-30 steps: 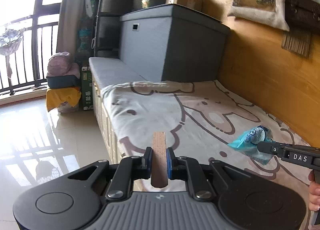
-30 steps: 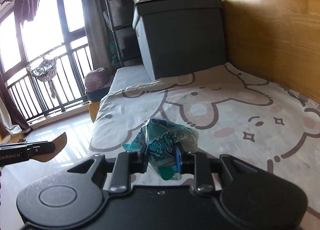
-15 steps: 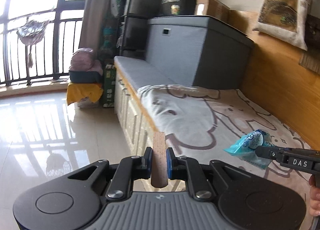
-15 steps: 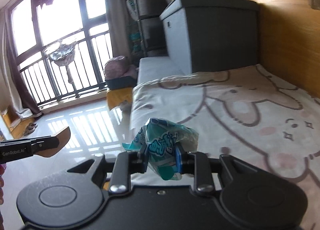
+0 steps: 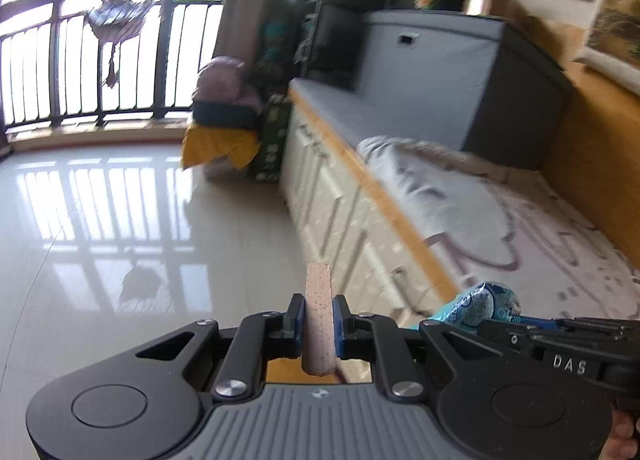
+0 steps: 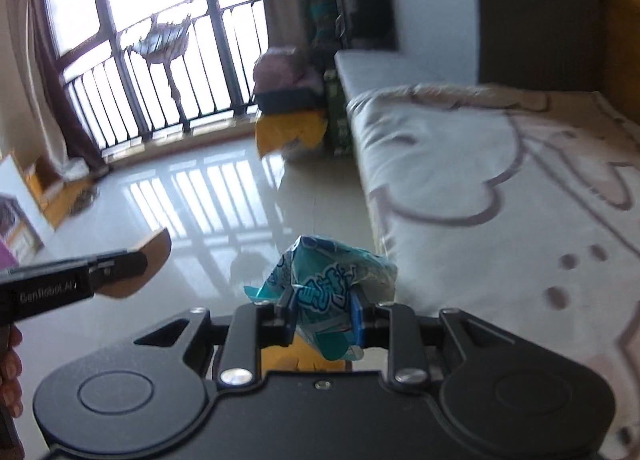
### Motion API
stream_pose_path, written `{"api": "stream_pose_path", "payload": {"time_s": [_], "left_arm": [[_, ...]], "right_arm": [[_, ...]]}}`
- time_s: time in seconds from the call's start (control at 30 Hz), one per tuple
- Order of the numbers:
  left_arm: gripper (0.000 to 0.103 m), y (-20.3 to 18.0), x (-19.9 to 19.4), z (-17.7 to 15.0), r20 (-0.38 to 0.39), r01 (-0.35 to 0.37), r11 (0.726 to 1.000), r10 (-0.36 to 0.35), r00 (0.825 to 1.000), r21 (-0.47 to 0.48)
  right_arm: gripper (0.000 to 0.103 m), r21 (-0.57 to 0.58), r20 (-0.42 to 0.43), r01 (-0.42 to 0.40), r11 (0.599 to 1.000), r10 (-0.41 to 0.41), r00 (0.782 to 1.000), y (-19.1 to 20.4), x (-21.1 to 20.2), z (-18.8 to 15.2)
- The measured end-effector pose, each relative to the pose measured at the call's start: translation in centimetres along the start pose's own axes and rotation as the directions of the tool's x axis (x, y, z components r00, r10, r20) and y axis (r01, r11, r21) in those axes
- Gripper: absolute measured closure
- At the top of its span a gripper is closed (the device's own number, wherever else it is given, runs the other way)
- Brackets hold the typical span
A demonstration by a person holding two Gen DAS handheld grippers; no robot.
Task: Collect trash
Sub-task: 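Lift the stick and teal wrapper and carry them toward the wastebasket, then open the right tool over the wastebasket while left tool opens to drop the stick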
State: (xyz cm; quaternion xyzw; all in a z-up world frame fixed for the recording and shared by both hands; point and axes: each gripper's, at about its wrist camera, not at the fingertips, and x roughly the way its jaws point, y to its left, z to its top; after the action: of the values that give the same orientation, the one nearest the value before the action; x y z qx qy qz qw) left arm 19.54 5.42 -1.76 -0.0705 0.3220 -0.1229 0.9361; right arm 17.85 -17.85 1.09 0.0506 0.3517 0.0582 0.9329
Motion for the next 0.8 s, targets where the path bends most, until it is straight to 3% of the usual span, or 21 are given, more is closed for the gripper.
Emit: {"api": "stream_pose_path", "payload": {"time_s": [0.33, 0.57, 0.8], "left_arm": [[0.088, 5.1, 5.1, -3.9, -0.139, -0.057, 0.994, 0.044, 0.989, -0.098], [0.088, 7.3, 8.2, -6.4, -0.208, -0.085, 0.984, 0.051, 0.977, -0.158], [0.088, 7.4, 11.5, -8.8, -0.279, -0.097, 0.977, 0.04, 0.96, -0.192]], "right_arm": [[0.076, 0.031, -0.197, 0.003, 1.0, 0.003, 0.98, 4.5, 9.4, -2.8], [0.075, 0.089, -0.32, 0.011, 0.996, 0.018, 0.947, 4.2, 15.1, -5.1], [0.075, 0.11, -0.371, 0.018, 0.994, 0.025, 0.928, 4.0, 18.6, -6.2]]}}
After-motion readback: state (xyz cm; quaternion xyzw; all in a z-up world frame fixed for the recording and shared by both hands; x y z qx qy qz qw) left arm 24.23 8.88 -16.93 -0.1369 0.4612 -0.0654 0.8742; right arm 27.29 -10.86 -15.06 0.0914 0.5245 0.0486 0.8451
